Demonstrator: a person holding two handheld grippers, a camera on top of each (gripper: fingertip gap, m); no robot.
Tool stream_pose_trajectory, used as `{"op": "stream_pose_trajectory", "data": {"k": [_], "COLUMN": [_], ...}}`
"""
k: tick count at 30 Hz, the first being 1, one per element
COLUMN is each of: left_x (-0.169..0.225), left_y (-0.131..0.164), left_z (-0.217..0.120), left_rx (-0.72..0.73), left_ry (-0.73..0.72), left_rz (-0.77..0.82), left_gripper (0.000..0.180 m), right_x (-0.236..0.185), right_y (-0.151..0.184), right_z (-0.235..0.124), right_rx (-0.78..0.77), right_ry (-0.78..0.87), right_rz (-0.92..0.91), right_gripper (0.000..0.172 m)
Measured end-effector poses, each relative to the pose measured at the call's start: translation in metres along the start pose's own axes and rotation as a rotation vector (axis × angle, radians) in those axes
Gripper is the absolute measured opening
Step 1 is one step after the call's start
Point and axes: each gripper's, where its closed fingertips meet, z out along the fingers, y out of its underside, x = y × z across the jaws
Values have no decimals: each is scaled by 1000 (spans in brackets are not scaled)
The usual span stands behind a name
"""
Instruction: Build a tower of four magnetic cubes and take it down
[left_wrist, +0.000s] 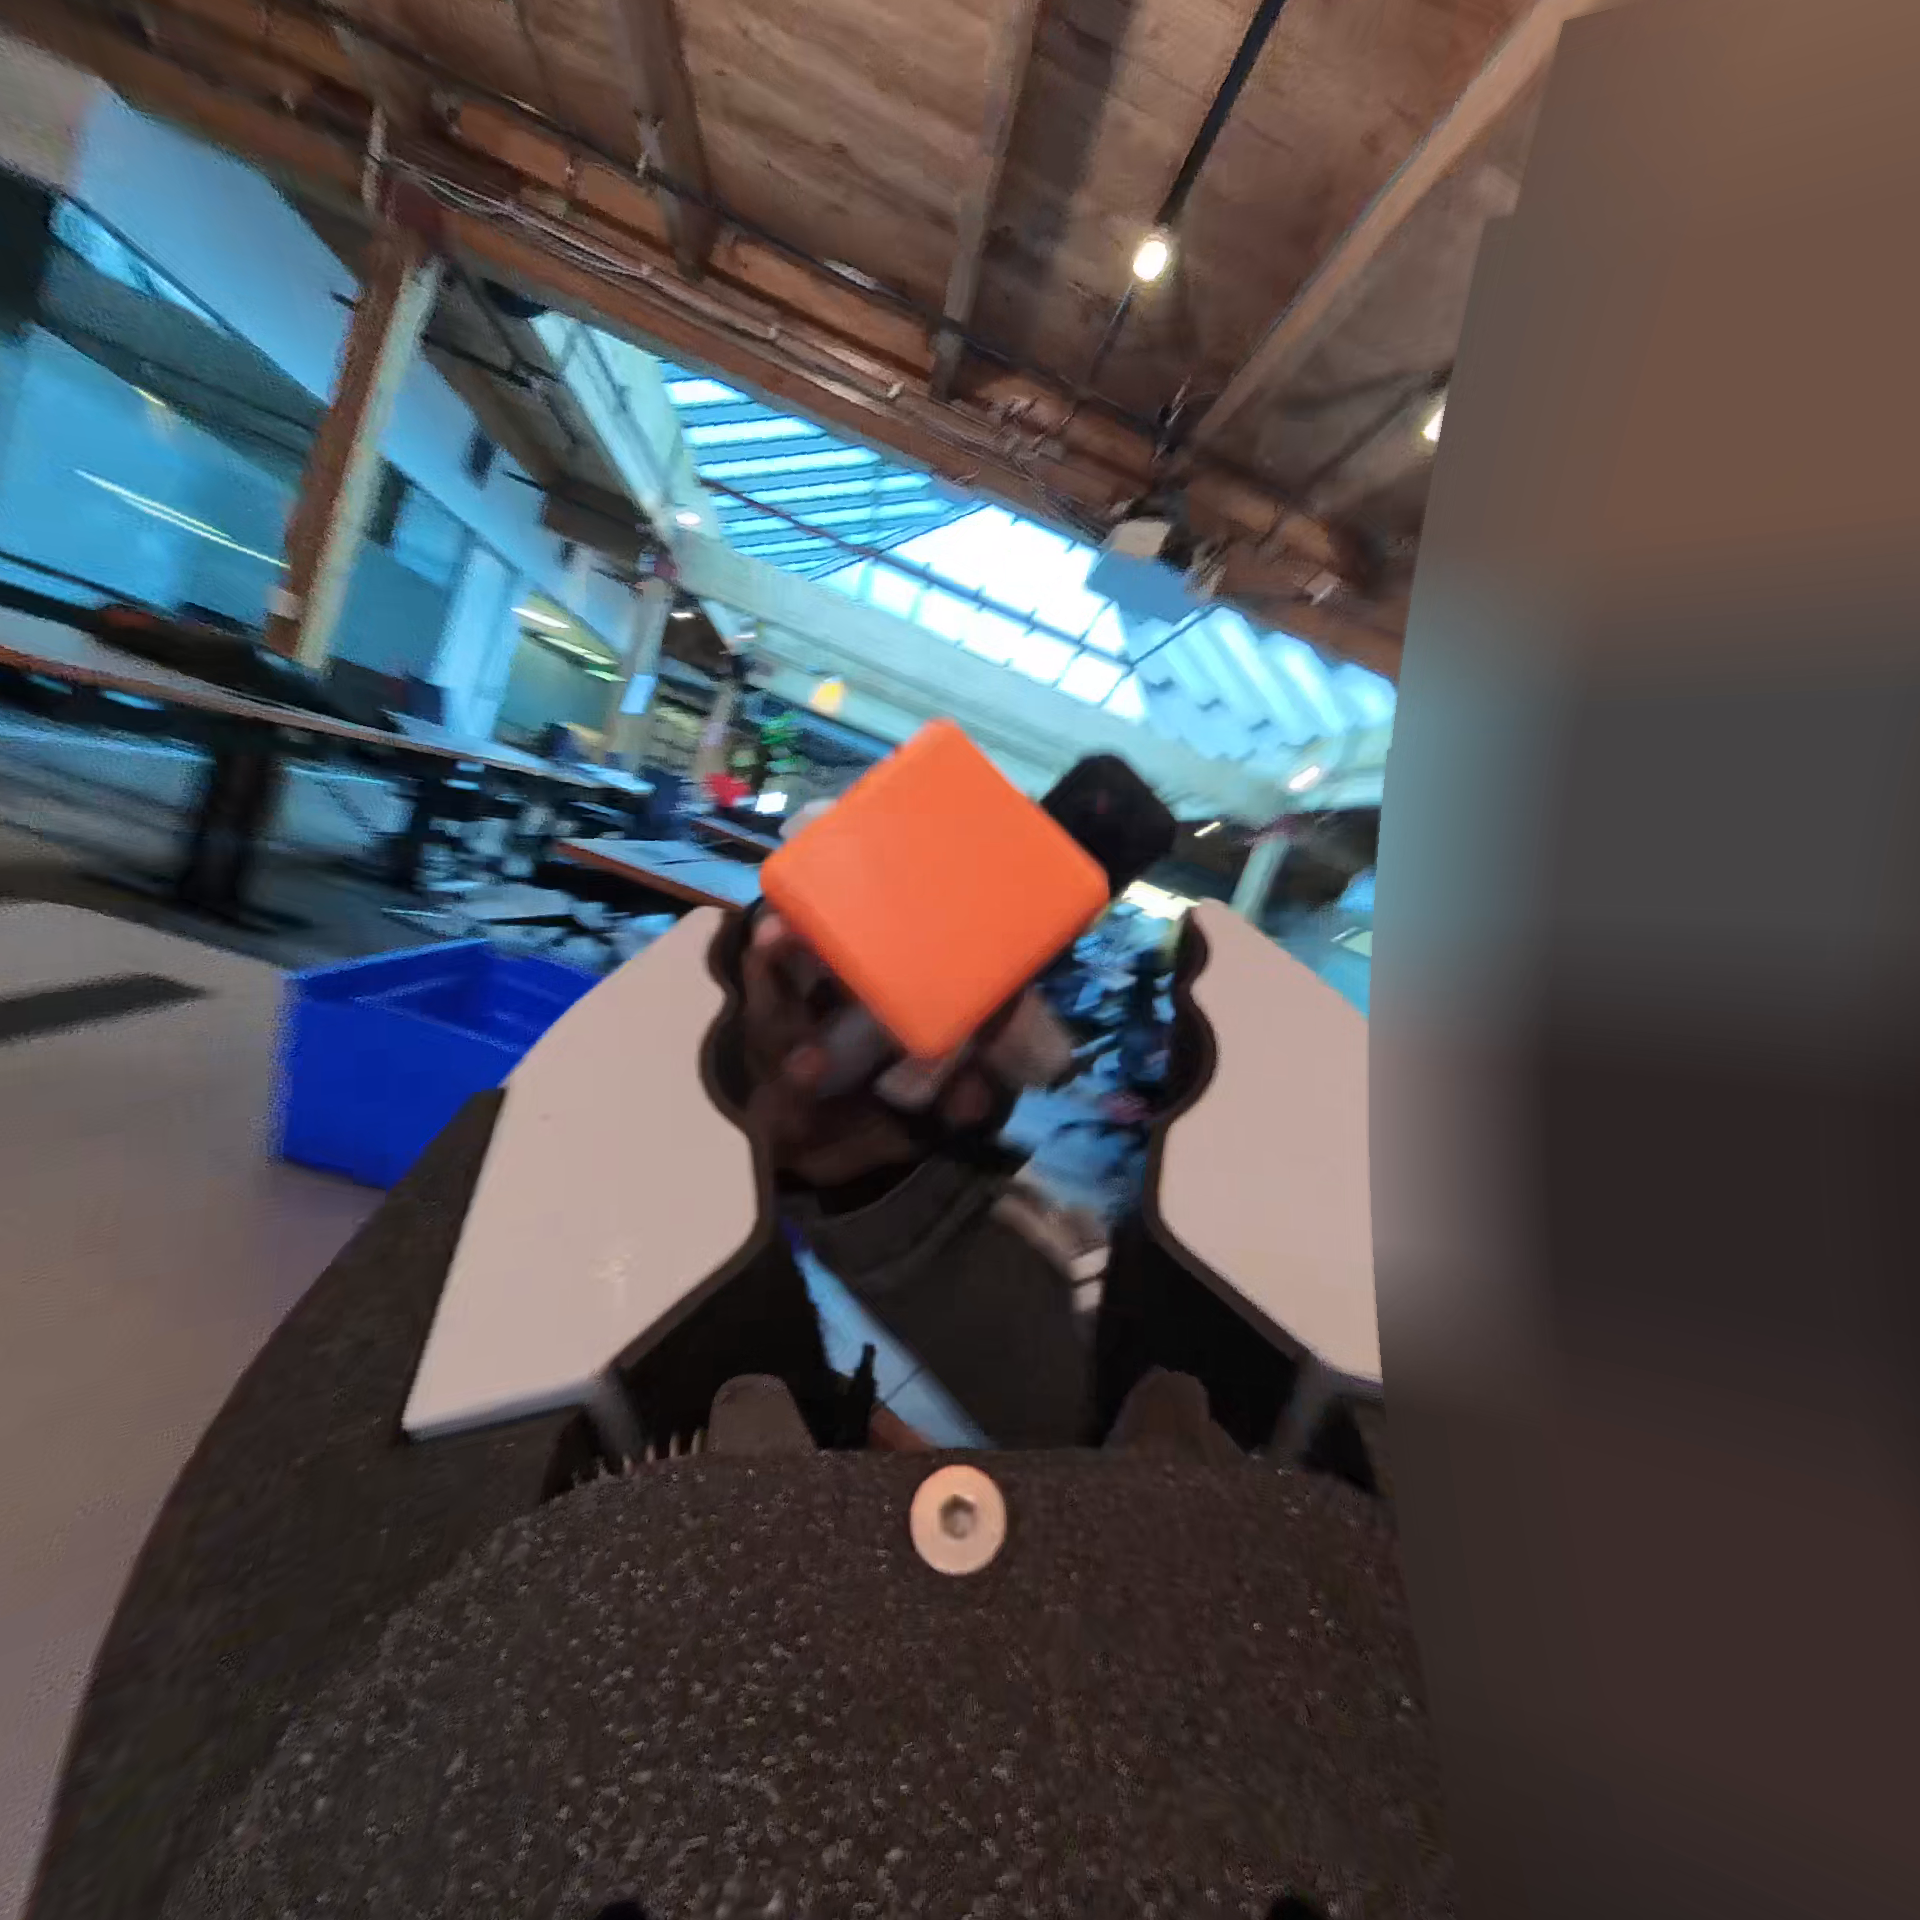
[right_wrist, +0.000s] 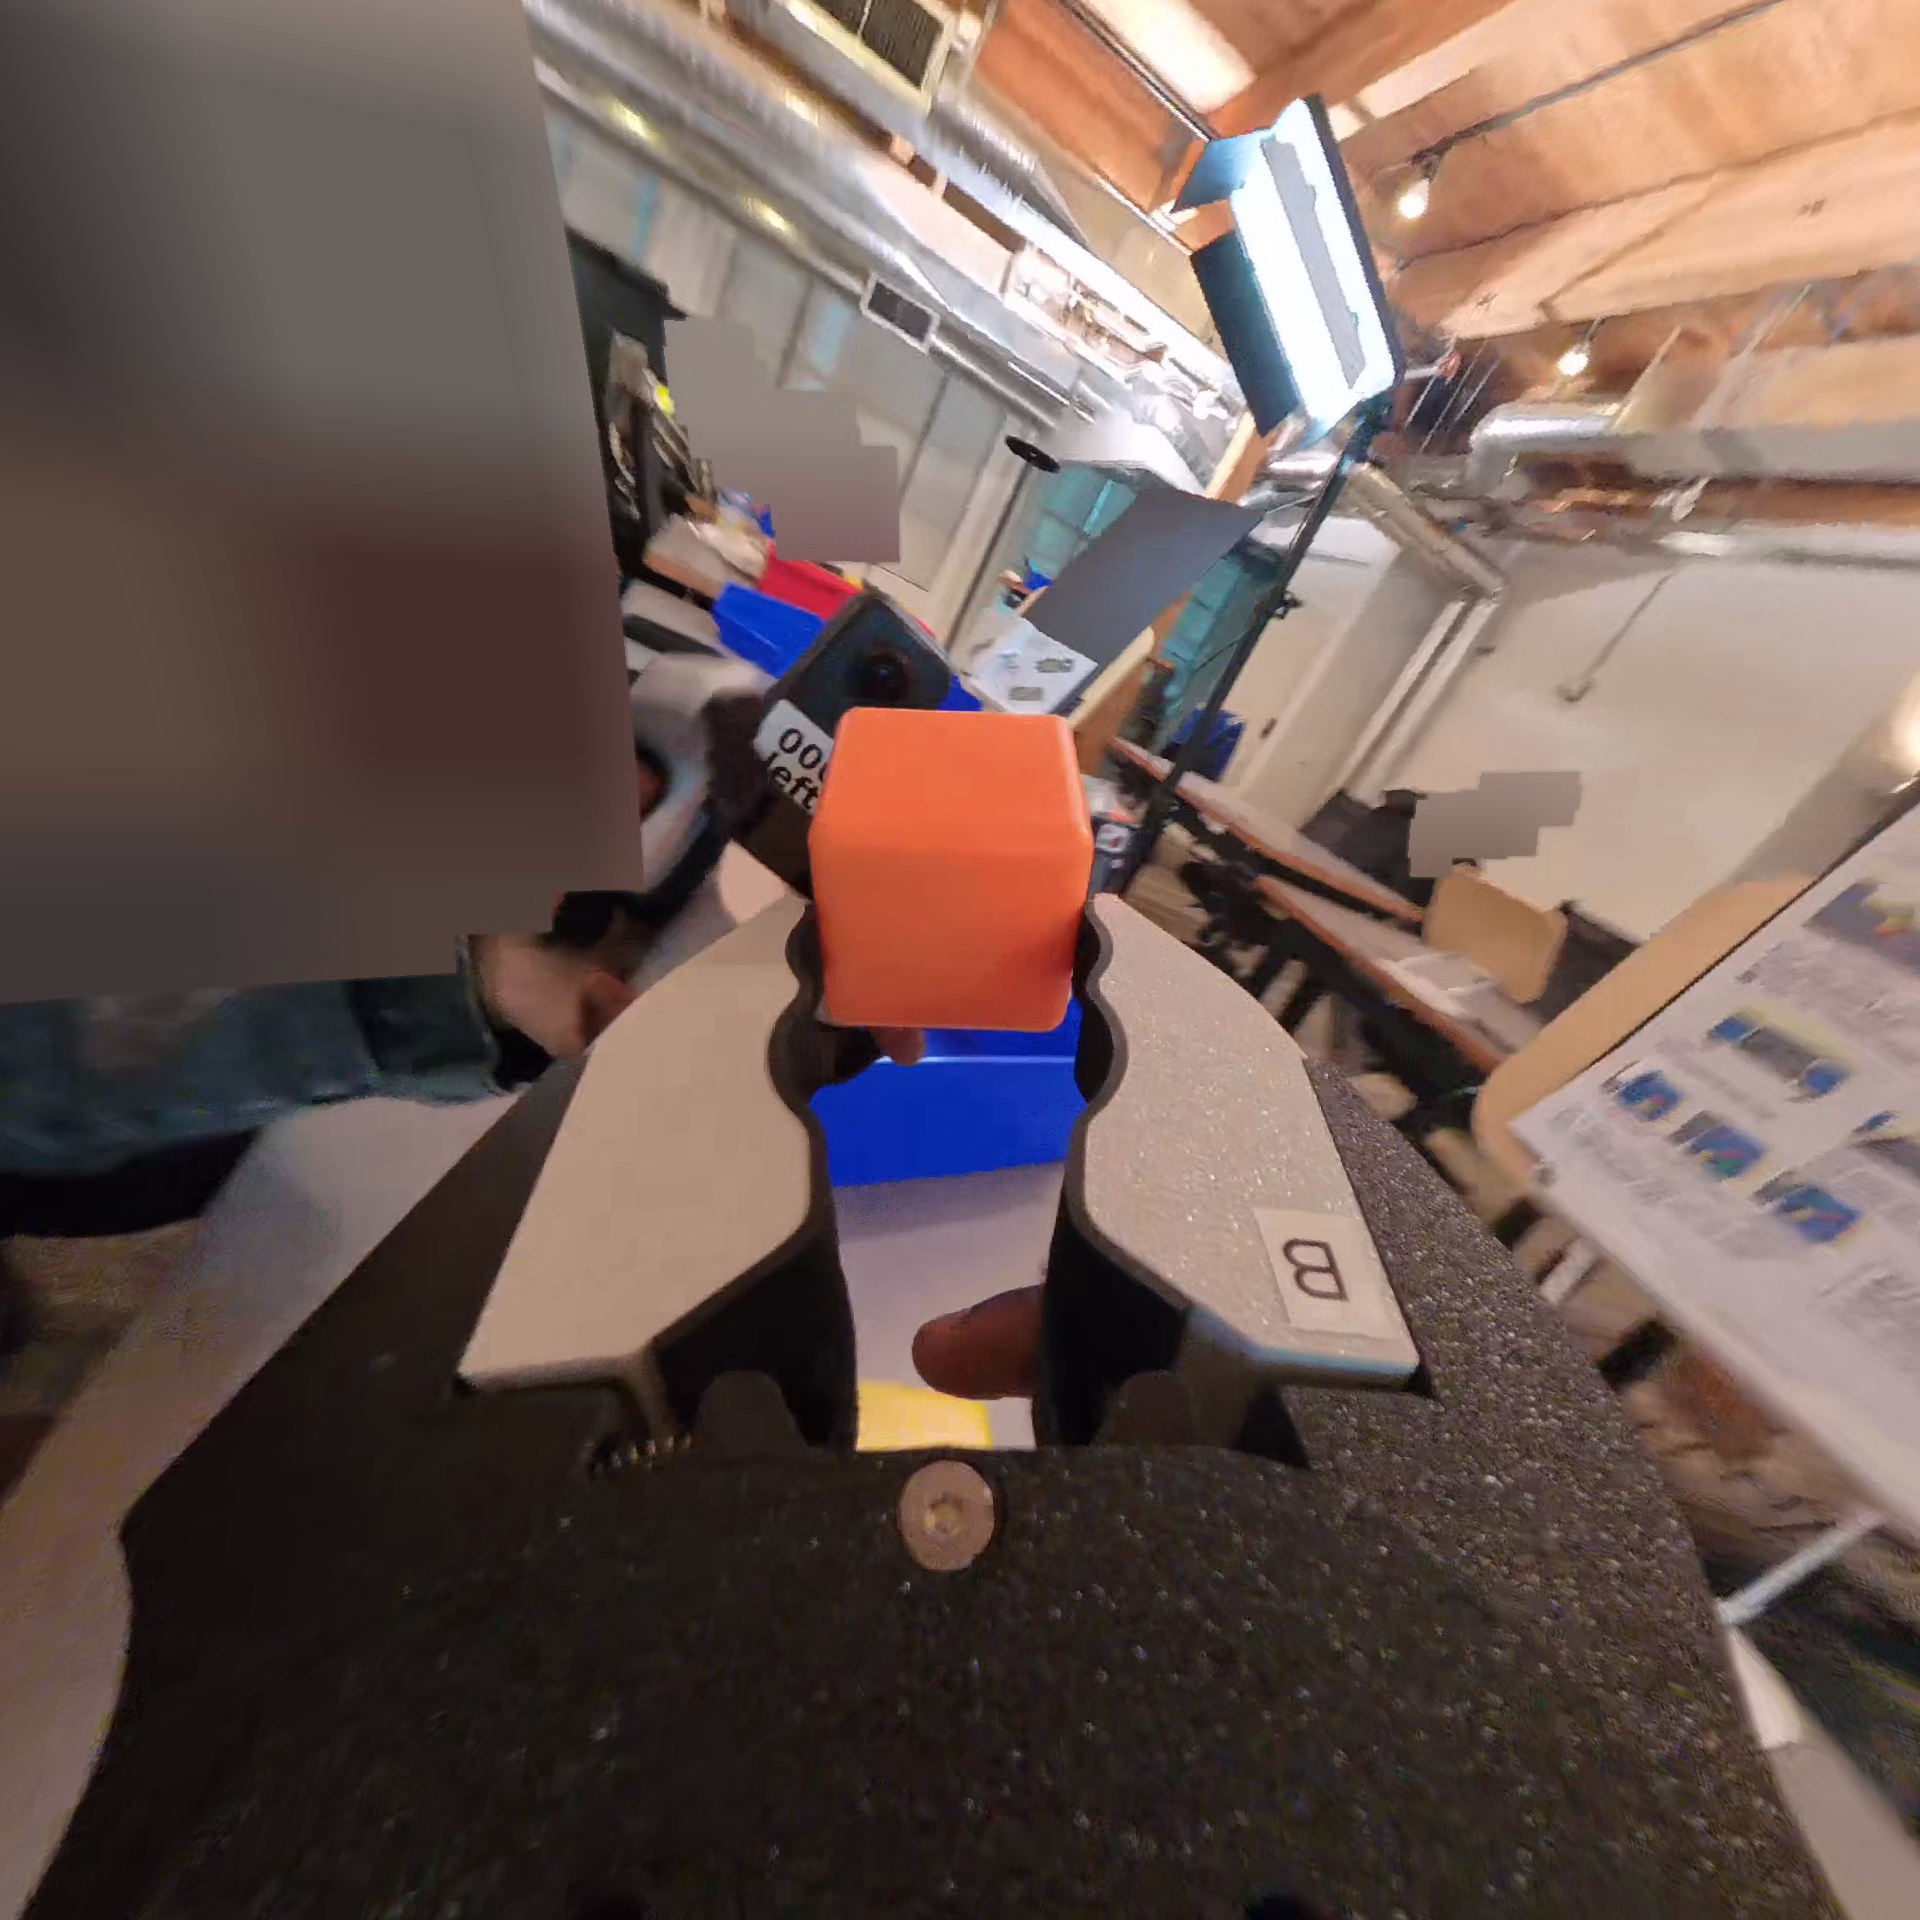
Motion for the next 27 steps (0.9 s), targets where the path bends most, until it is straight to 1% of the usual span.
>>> {"op": "stream_pose_trajectory", "data": {"k": [1, 3, 4, 7, 10, 13, 16, 19, 23, 27], "left_x": [-13, -49, -62, -82, -97, -105, -107, -114, -112, -107], "left_y": [10, 36, 52, 91, 116, 124, 124, 127, 130, 132], "left_z": [-1, -6, -8, -10, -13, -17, -20, -28, -29, -27], "left_rx": [-45, -175, -248, -410, -561, -598, -591, -625, -635, -635], "left_ry": [-63, -200, -229, -227, -290, -328, -332, -366, -345, -307], "left_rz": [95, 249, 286, 301, 391, 403, 367, 350, 349, 347], "left_gripper": [89, 99, 102, 103, 102, 91, 72, 54, 52, 51], "right_x": [8, 19, 23, 26, 24, 19, 12, 5, -1, -3], "right_y": [5, 23, 34, 66, 84, 90, 96, 97, 102, 100], "right_z": [-8, -24, -31, -44, -44, -43, -40, -38, -37, -40], "right_rx": [9, 23, 33, 65, 14, -51, -115, -142, -182, -150], "right_ry": [-21, -81, -115, -165, -175, -178, -191, -212, -229, -261], "right_rz": [73, 220, 285, 420, 465, 460, 453, 443, 421, 435], "right_gripper": [47, 46, 47, 46, 46, 46, 46, 46, 46, 46]}}
